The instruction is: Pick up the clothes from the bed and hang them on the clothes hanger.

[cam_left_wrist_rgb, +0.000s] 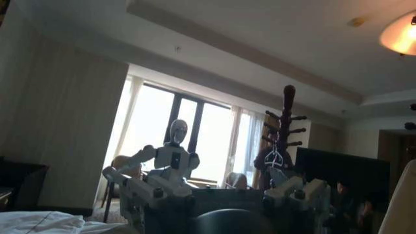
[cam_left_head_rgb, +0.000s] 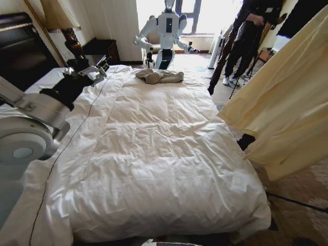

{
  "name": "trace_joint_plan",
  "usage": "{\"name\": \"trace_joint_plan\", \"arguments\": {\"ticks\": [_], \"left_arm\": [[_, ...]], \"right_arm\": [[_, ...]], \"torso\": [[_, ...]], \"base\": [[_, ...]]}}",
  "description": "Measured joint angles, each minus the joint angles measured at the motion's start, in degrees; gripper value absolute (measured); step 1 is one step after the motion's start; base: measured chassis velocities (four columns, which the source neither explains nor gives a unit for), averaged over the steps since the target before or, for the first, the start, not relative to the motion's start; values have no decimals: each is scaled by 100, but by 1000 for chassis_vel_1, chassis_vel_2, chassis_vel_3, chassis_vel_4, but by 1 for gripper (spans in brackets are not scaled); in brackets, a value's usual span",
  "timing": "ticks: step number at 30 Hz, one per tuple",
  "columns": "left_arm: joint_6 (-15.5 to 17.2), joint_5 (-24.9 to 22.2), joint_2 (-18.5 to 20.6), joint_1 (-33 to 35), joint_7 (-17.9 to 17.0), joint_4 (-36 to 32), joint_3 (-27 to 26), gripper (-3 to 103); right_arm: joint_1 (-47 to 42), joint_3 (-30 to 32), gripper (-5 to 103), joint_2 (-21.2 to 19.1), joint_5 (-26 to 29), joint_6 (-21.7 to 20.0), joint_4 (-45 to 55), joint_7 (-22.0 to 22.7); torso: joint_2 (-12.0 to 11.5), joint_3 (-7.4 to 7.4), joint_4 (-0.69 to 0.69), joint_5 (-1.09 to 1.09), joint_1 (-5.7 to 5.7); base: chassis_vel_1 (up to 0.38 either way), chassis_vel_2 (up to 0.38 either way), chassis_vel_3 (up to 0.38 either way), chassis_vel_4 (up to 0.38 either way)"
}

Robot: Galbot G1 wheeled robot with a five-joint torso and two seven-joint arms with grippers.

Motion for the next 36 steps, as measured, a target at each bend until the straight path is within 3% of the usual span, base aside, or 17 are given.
{"name": "trace_joint_plan", "arguments": {"ticks": [13,21,36], "left_arm": [[-58,-1,-2,-19,89,20,1,100],[-124,-14,1,-17,154,0,18,100],[-166,-21,-17,27,191,-9,-17,100]], "right_arm": [[-81,-43,0,-28,-61,65,-497,-531],[-140,-27,0,283,-89,149,-707,-542],[-133,-34,0,492,-143,176,-1048,-495]], "torso": [[0,0,-1,1,0],[0,0,1,1,0],[0,1,0,0,1]], "base": [[0,0,0,0],[0,0,0,0],[0,0,0,0]]}}
